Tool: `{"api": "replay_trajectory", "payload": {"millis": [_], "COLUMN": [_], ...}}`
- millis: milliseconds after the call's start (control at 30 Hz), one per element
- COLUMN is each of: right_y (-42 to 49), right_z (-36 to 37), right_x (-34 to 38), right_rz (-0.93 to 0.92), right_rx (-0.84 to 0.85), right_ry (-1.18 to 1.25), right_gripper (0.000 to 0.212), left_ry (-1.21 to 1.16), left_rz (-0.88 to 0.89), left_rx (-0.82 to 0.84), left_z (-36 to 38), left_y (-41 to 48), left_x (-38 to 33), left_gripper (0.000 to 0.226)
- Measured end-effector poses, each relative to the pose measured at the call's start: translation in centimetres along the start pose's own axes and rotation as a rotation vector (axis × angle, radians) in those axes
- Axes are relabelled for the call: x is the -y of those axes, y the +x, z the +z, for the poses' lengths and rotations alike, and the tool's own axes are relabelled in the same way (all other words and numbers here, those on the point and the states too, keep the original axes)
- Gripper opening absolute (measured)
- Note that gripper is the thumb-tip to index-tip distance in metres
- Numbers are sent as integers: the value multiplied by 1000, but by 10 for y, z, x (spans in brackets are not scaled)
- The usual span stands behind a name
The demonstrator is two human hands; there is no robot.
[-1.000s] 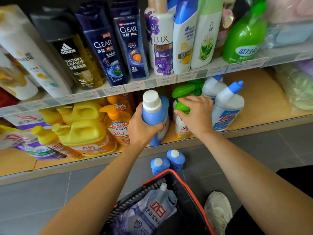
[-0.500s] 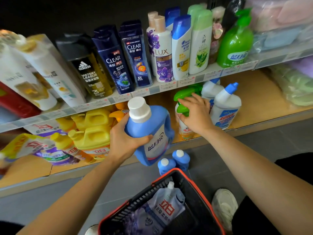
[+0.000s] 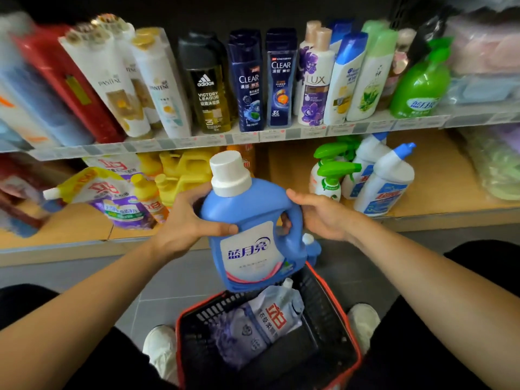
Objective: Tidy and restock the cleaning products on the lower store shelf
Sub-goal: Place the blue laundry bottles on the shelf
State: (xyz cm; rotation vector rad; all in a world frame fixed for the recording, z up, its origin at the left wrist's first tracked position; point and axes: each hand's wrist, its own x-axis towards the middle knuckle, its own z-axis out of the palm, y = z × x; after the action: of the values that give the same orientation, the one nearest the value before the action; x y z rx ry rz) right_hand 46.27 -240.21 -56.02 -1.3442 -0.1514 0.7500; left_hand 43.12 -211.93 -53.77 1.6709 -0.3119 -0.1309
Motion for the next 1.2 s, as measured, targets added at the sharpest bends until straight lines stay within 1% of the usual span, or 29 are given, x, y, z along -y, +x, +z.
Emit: {"api": "replay_trajectory", "payload": {"millis": [67,133,233,333,400,467,500,533,633,733,767,867,933,1000,1067,1200], "right_y": [-2,-6,-8,-9,-11,-12,-12,-13,-12,-11,-11,-14,-14,-13,-12,-10], "right_z": [11,22,36,44,46,48,49,49,51,55,58,64,63,59,51,37], "right_x": [2,3,5,6,8,9,10,10,7,-1,-3,-8,-9,-10,-9,-1], "right_rz": [6,-2,-65,-127,-132,-124,-125,-129,-141,-163,-178,-228,-223,-172,-105,-9], "right_rx": [25,-9,-139,-290,-366,-426,-453,-479,-549,-622,-622,-539,-496,-461,-414,-255], "right_ry": [40,42,-12,-83,-115,-162,-181,-195,-236,-250,-287,-400,-387,-306,-209,-36], "right_gripper": [40,35,34,35,38,40,42,44,51,51,54,69,63,53,47,29], "left_ry": [-57,-101,-135,-108,-129,-185,-197,-204,-227,-210,-204,-207,-168,-132,-119,-86], "left_rz": [-28,-56,-89,-118,-156,-182,-169,-148,-96,-62,-57,-51,-41,-16,20,72], "left_rx": [4,26,57,57,-17,-153,-210,-243,-281,-320,-342,-407,-391,-353,-250,67], "left_z": [-6,-10,-10,-13,-12,-11,-11,-11,-7,10,17,24,22,19,14,-2], "left_y": [-9,-15,-24,-30,-32,-32,-31,-30,-25,-17,-14,-3,3,7,11,18], "left_x": [4,10,14,15,18,19,20,20,19,20,19,16,14,12,8,-8], "left_gripper": [67,74,80,77,82,88,86,79,64,64,65,66,59,49,46,54]}}
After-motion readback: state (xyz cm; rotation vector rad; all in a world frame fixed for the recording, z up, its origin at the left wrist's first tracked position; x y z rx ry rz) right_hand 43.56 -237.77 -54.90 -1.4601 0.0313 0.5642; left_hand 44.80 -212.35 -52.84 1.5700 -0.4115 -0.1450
